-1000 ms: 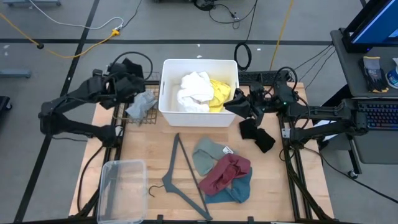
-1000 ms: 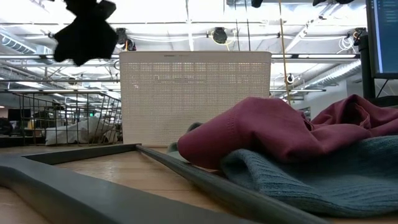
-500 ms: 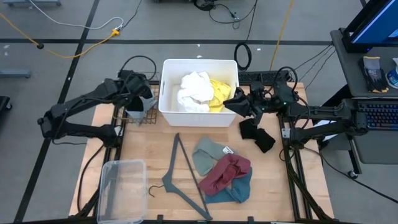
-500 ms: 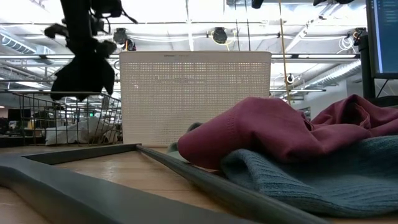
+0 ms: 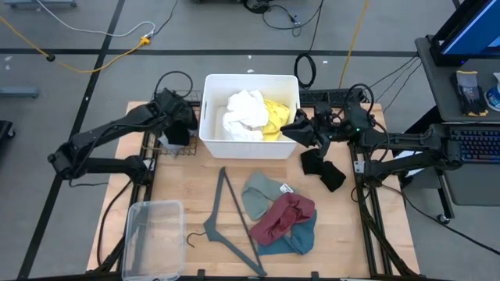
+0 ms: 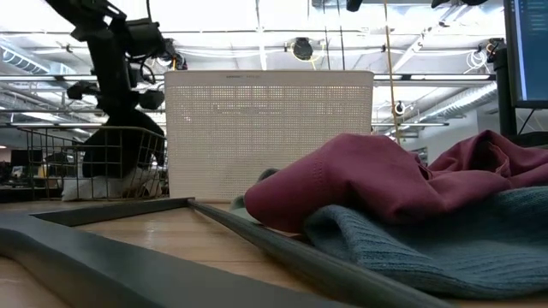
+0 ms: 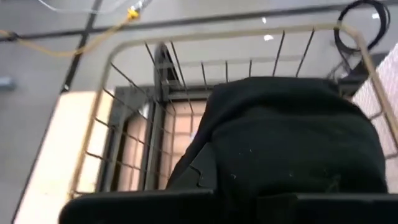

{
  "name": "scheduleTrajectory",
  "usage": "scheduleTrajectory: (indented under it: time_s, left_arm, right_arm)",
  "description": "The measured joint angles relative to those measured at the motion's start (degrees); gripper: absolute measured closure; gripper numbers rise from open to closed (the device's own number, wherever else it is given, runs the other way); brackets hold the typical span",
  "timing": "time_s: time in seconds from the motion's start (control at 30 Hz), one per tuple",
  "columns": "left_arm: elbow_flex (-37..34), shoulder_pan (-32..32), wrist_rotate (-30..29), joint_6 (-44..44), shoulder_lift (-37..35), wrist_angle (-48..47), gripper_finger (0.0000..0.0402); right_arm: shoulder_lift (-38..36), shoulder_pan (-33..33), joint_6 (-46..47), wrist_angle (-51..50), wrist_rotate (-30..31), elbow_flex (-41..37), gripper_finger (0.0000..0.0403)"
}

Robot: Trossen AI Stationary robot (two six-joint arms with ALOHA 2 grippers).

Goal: Pick & Place Cloths
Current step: Put the black pants into the gold wire basket

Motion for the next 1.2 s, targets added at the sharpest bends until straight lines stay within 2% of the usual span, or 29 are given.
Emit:
scheduleTrajectory:
  time_s: [0.13,0.3,0.6,0.77,0.93,1.2]
  left_arm:
    - [-0.40,0.65,4.29,0.01,-0.01,-0.01,0.0370]
    - [-0.40,0.61,6.66,0.03,-0.02,-0.05,0.0325]
    - [-0.40,0.59,8.86,1.48,-0.02,-0.52,0.0186]
    - [-0.40,0.59,14.23,1.61,-1.08,-0.55,0.0127]
    - [-0.40,0.51,16.76,1.05,-3.96,-0.74,0.0105]
    - [-0.40,0.46,14.87,-2.67,-11.22,-1.36,0.0119]
  right_arm:
    - [0.00,0.13,-0.48,0.03,0.03,0.00,0.0328]
    - [0.00,0.13,4.19,0.00,-0.02,-0.02,0.0328]
    - [0.00,0.13,4.52,0.21,-3.04,-0.02,0.0328]
    - [-0.20,0.13,0.09,1.84,-3.07,-0.02,0.0328]
    - [-2.08,0.13,-4.78,0.61,-3.08,-0.04,0.0328]
    - [-8.21,0.13,-10.52,-9.43,-2.93,-0.04,0.0328]
